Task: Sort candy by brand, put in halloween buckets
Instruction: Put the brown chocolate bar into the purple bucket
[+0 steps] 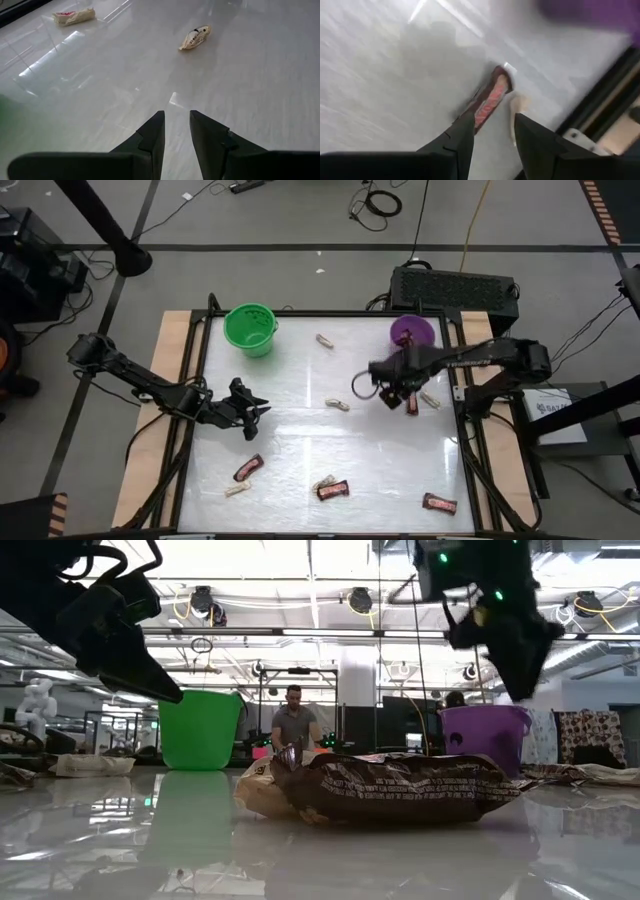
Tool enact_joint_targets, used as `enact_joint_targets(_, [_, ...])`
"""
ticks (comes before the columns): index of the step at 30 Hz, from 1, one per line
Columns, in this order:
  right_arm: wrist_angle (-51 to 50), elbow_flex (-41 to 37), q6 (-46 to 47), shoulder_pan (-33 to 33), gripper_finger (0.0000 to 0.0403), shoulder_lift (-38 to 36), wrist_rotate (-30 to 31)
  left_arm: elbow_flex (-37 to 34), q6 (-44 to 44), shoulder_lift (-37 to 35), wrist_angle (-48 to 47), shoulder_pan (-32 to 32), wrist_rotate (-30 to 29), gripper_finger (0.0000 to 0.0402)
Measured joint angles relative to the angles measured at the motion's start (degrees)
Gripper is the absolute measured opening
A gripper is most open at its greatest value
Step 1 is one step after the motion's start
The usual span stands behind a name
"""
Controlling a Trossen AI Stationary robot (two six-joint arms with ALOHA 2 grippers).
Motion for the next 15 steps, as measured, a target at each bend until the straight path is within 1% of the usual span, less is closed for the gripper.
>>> enact_joint_targets(4, [6.78, -8.06, -0.44, 1.37, 0.0132, 0.07, -1.54, 0.0, -0.13, 0.0, 0.0, 0.0, 0.0, 0.0098])
enact_joint_targets(9, [12.74, -14.12, -1.13, 0.8, 0.0143, 0.07, 0.15, 0.0, -0.13, 0.0, 0.02, 0.0, -0.02, 0.0098])
enact_joint_targets(12, [15.76, -15.83, -1.88, 0.03, 0.0166, 0.07, 0.02, 0.0, -0.11, 0.0, 0.0, 0.0, -0.02, 0.0098])
enact_joint_targets(15, [17.98, -16.48, -2.67, -0.96, 0.0201, 0.07, -0.02, 0.0, -0.1, 0.0, 0.0, 0.0, 0.0, 0.0098])
